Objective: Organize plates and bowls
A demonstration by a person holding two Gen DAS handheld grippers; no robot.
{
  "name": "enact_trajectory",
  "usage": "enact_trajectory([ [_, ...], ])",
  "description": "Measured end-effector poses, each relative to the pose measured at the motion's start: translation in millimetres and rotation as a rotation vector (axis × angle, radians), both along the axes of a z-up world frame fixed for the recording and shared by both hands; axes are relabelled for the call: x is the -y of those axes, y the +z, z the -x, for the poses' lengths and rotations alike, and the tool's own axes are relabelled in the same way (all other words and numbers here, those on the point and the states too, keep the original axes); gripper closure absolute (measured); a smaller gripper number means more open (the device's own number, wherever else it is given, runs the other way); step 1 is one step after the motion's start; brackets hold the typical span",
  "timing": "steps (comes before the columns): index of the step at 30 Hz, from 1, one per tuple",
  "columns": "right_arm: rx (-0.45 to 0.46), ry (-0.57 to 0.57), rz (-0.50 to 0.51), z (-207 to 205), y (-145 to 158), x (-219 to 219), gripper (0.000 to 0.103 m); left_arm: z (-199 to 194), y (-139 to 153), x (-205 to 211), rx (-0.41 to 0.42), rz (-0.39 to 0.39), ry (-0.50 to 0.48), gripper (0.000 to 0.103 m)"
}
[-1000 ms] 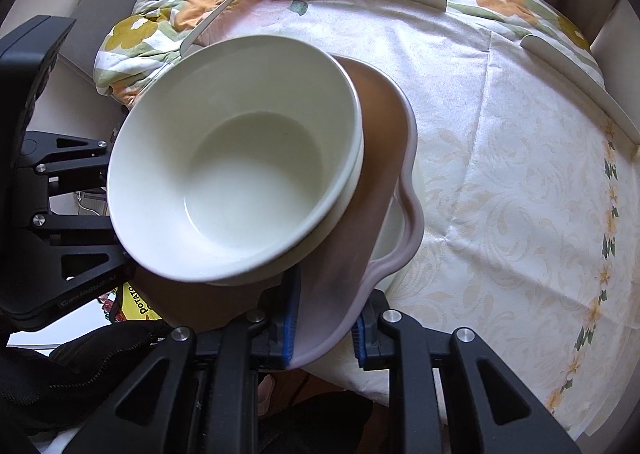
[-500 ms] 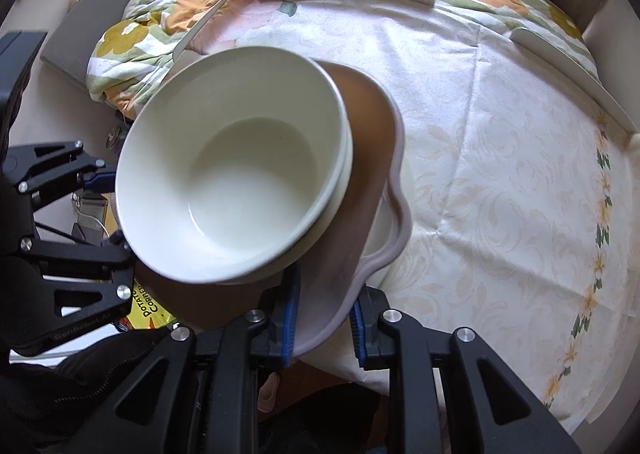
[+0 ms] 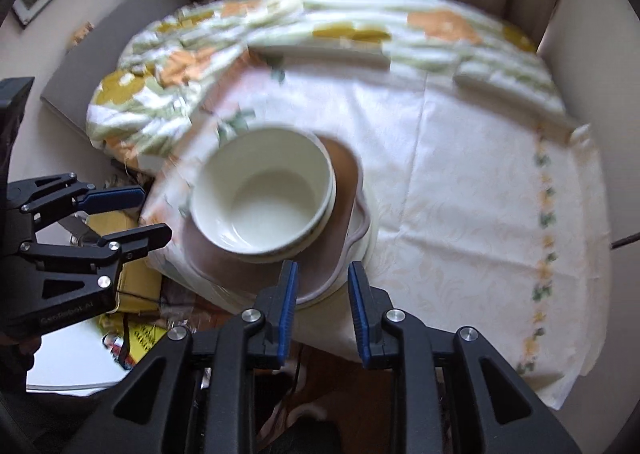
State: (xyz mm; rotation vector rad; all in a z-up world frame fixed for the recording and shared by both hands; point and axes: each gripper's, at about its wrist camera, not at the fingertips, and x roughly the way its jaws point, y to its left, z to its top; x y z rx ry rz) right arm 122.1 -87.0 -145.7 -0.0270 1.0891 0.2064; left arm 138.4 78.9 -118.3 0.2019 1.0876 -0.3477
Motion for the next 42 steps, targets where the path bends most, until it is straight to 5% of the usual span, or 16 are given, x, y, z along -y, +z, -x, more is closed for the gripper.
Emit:
enact_trajectory([
  [5,0.284,-0.059,0.036,64.7,87.6,9.8,0.079,60.6,86.7,-6.2,0.298,0.108,0.141,0.057],
  [6,0.322,-0.072,0.043,73.5,98.4,11.9,0.071,72.0,98.1,-6.8,0.338,0.124,0.16,0.052],
  [7,0.37,-0.089,0.046,86.4,111.7,14.7,0.064,84.6,109.5,-7.4,0.379,0.14,0.18,0.035],
  [8,0.409,-0.101,0.043,94.9,122.7,16.6,0.04,97.4,120.2,-8.8,0.422,0.154,0.197,0.014],
  [9,0.447,-0.111,0.036,107.4,133.2,19.5,0.018,109.2,128.5,-8.9,0.461,0.165,0.208,0.007],
  [11,0.501,-0.127,0.037,121.3,145.8,23.6,0.009,134.5,143.8,-7.6,0.549,0.176,0.218,0.0],
  [23,0.591,-0.243,0.056,176.6,153.3,41.5,0.009,196.5,164.9,9.5,0.683,0.147,0.235,0.0],
  [42,0.627,-0.292,0.053,198.8,160.5,55.1,0.009,213.2,170.5,21.9,0.714,0.143,0.214,0.0],
])
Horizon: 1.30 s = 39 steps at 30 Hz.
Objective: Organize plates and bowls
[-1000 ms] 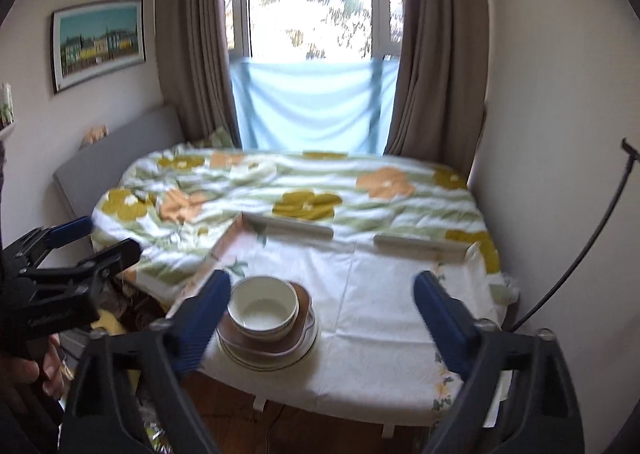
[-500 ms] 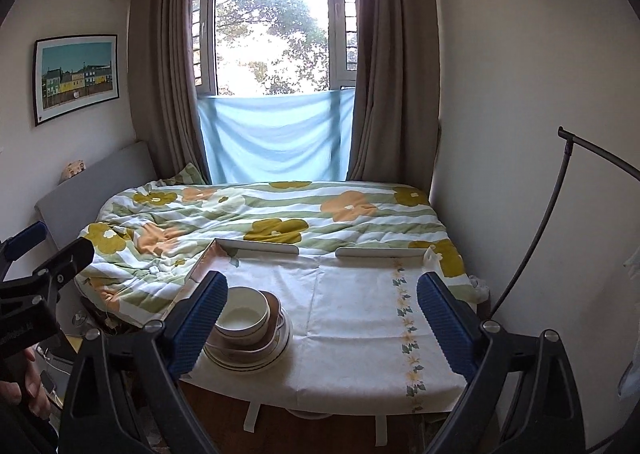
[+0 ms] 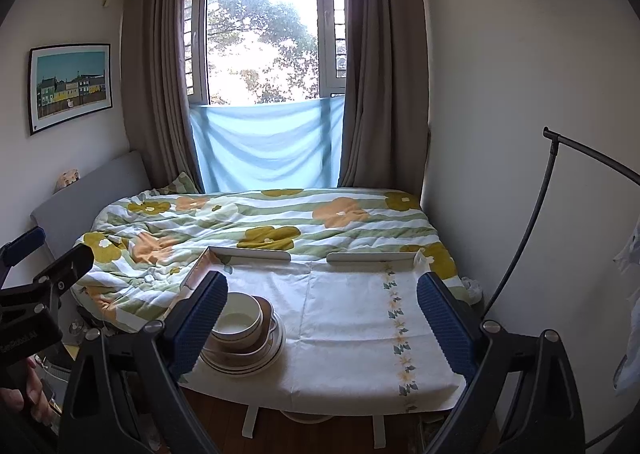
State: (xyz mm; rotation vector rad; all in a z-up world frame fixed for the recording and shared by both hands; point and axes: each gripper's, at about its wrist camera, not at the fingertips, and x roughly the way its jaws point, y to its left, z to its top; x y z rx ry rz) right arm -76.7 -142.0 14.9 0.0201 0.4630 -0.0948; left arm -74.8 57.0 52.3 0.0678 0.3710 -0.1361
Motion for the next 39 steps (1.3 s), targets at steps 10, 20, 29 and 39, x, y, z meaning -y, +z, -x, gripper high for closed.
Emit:
enact_trajectory([
  [10,-0.003,-0.008,0.0,-0.8,2.2,2.1,0.009,-0.5,-0.3,2.1,0.003,-0.001,-0.002,0.0],
  [20,-0.009,-0.013,0.001,-2.9,2.7,3.2,0.009,-2.5,0.3,3.9,-0.001,-0.005,-0.01,0.0],
  [29,-0.022,-0.024,0.002,-8.4,-0.5,0.8,0.009,-10.7,-3.8,-7.2,-0.032,-0.009,-0.01,0.0],
  [39,-0.024,-0.025,0.004,-8.3,-3.0,0.0,0.009,-13.7,-7.6,-14.0,-0.049,-0.011,-0.009,0.0],
])
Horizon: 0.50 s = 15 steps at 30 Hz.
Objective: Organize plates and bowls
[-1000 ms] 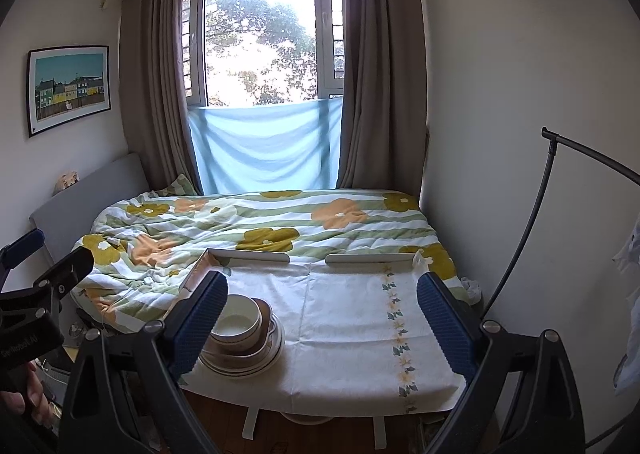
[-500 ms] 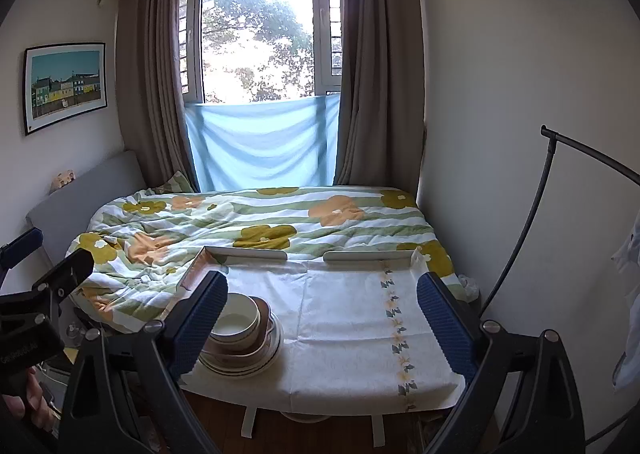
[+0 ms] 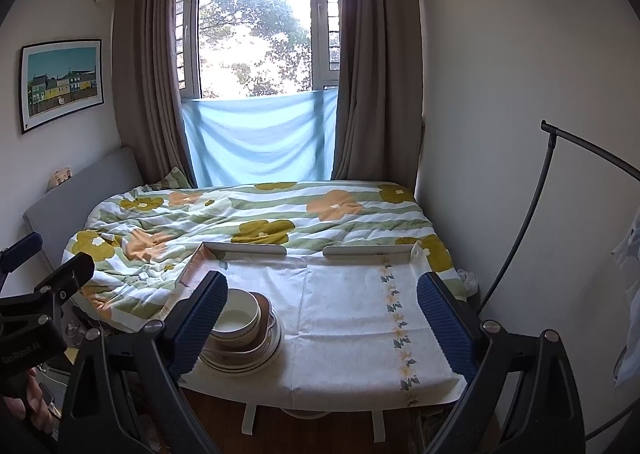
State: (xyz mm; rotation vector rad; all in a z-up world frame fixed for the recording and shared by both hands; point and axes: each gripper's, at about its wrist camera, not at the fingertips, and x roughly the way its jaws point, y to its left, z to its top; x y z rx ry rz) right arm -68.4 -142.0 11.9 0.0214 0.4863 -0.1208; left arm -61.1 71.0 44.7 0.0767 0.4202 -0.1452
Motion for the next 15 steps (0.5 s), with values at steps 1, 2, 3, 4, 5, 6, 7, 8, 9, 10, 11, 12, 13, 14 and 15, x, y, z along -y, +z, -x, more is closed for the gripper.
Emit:
enact_trajectory([
  [1,-0.001,0.001,0.0,0.0,0.4,0.3,0.009,-0.1,0.1,-0.1,0.0,0.0,0.0,0.0],
  [2,0.0,0.001,0.0,0.1,0.5,0.3,0.009,-0.1,0.1,-0.3,0.0,0.0,0.0,0.0],
  [3,0.001,0.001,0.0,0.0,0.5,0.3,0.009,-0.2,0.1,-0.5,0.0,0.0,0.0,0.0],
  [4,0.0,0.001,0.0,-0.1,0.6,0.5,0.009,-0.2,0.1,-0.7,0.0,-0.001,0.0,0.0],
  [5,0.0,0.002,-0.001,-0.1,0.6,0.6,0.009,-0.9,-0.2,-0.8,-0.001,-0.001,0.001,0.0],
  [6,0.001,0.002,-0.001,-0.2,0.6,0.7,0.009,-1.6,-0.7,-1.0,-0.001,-0.001,0.002,0.0],
  [7,0.001,0.002,0.0,-0.2,0.7,0.8,0.009,-1.8,-0.8,-1.1,-0.001,-0.001,0.004,0.0],
  [8,0.0,0.002,0.001,-0.3,0.6,0.9,0.009,-2.0,-1.1,-1.7,0.0,-0.001,0.006,0.0],
  [9,0.0,0.001,0.001,-0.4,0.5,0.9,0.009,-2.7,-1.5,-1.7,-0.001,-0.002,0.008,0.0],
  [10,-0.001,0.004,-0.001,-0.4,0.6,1.0,0.009,-3.8,-2.0,-1.2,-0.003,-0.004,0.01,0.0],
  [11,-0.004,0.004,-0.001,-0.8,0.3,1.1,0.009,-3.9,-2.5,-1.2,-0.003,-0.007,0.013,0.0],
  [12,-0.005,0.002,0.0,-0.8,-0.6,0.4,0.009,-4.2,-3.1,-0.8,-0.005,-0.009,0.013,0.0],
  [13,-0.005,0.002,-0.001,-0.8,-2.0,0.2,0.009,-4.6,-3.5,-0.5,-0.006,-0.011,0.013,0.0],
  [14,-0.006,0.0,-0.001,-0.8,-3.0,0.1,0.009,-4.9,-4.3,-0.4,-0.007,-0.011,0.012,0.0],
  [15,-0.006,0.001,-0.001,-0.8,-3.1,0.2,0.009,-5.3,-4.7,-0.5,-0.008,-0.008,0.01,0.0],
])
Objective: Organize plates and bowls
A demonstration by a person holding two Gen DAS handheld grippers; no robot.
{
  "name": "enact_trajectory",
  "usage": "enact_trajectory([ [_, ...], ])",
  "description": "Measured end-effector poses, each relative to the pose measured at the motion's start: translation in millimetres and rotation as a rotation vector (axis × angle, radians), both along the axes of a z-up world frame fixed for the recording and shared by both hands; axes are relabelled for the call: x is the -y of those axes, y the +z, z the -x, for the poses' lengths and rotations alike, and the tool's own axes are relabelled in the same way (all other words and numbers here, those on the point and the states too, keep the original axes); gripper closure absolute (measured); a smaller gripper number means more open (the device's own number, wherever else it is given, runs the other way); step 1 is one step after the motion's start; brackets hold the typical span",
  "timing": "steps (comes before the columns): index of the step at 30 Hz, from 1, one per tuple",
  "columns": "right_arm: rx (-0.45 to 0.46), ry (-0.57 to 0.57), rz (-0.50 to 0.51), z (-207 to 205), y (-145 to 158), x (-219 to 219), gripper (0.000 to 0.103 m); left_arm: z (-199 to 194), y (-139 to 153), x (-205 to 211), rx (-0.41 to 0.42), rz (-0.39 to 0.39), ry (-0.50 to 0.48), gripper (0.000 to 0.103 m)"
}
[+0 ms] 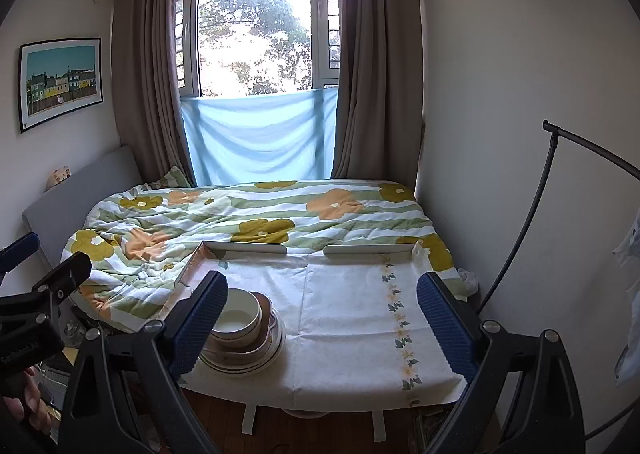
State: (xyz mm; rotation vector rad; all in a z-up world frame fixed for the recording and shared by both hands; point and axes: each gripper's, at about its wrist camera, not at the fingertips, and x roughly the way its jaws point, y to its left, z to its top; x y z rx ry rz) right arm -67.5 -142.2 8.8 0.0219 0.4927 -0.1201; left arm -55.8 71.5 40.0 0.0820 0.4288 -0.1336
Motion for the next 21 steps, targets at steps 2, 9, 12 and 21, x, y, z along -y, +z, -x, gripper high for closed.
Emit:
enact_trajectory([
  [2,0.001,0.0,0.0,-0.1,0.2,0.1,0.009,-0.6,0.7,-0.4,0.001,0.001,0.001,0.0],
  [9,-0.001,0.001,0.0,-0.8,0.2,1.2,0.009,-4.5,-0.1,0.5,0.006,-0.003,0.024,0.0],
  [12,-0.001,0.001,0.001,-0.8,0.3,1.3,0.009,-7.0,-1.2,2.9,0.009,-0.015,0.037,0.0],
  [21,-0.018,-0.013,0.0,-8.0,-6.5,1.6,0.009,-22.6,-4.2,5.4,0.036,-0.021,0.014,0.0],
])
